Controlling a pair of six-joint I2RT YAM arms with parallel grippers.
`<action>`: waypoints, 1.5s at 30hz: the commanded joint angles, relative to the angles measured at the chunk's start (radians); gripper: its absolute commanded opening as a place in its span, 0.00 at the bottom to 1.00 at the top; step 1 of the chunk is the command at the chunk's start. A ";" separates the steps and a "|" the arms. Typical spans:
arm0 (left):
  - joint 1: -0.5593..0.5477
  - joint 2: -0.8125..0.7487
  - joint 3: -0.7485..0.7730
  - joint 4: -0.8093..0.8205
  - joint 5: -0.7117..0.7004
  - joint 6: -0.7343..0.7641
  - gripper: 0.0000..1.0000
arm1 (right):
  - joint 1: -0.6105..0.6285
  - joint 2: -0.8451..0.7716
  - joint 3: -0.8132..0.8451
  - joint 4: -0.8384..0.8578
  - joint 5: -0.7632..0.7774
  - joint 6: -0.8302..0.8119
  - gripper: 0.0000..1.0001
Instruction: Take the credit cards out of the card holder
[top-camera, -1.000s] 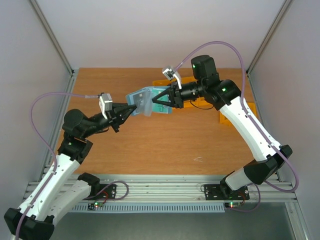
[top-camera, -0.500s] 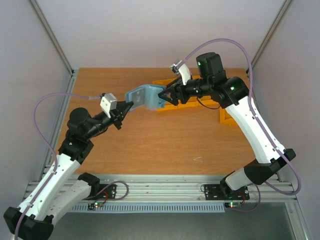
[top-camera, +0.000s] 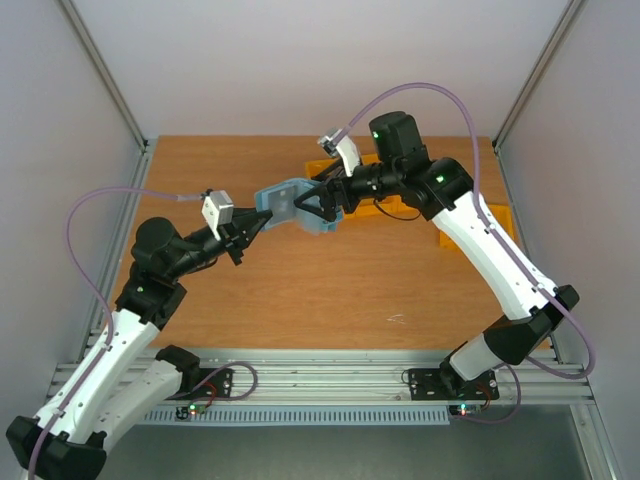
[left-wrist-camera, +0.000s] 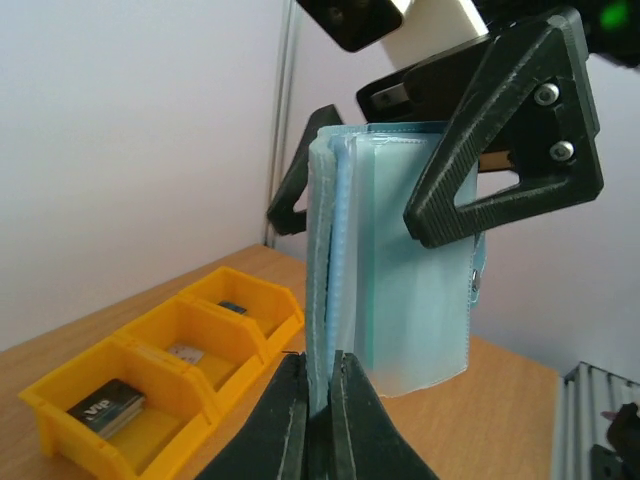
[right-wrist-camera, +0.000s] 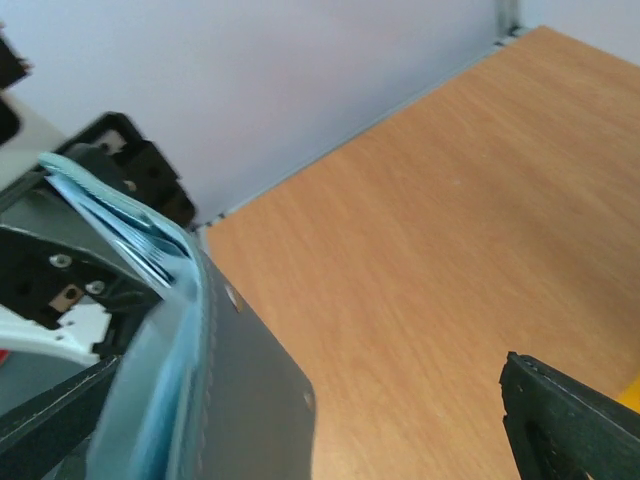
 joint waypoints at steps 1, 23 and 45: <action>-0.005 -0.014 -0.003 0.094 0.054 -0.063 0.00 | 0.030 0.025 0.004 0.058 -0.178 0.008 0.98; -0.007 -0.016 0.000 0.141 0.181 -0.136 0.00 | 0.043 0.062 -0.004 0.107 -0.212 0.014 0.04; 0.045 -0.045 0.008 0.204 0.101 -0.221 0.23 | 0.002 0.018 -0.002 0.018 -0.313 -0.064 0.01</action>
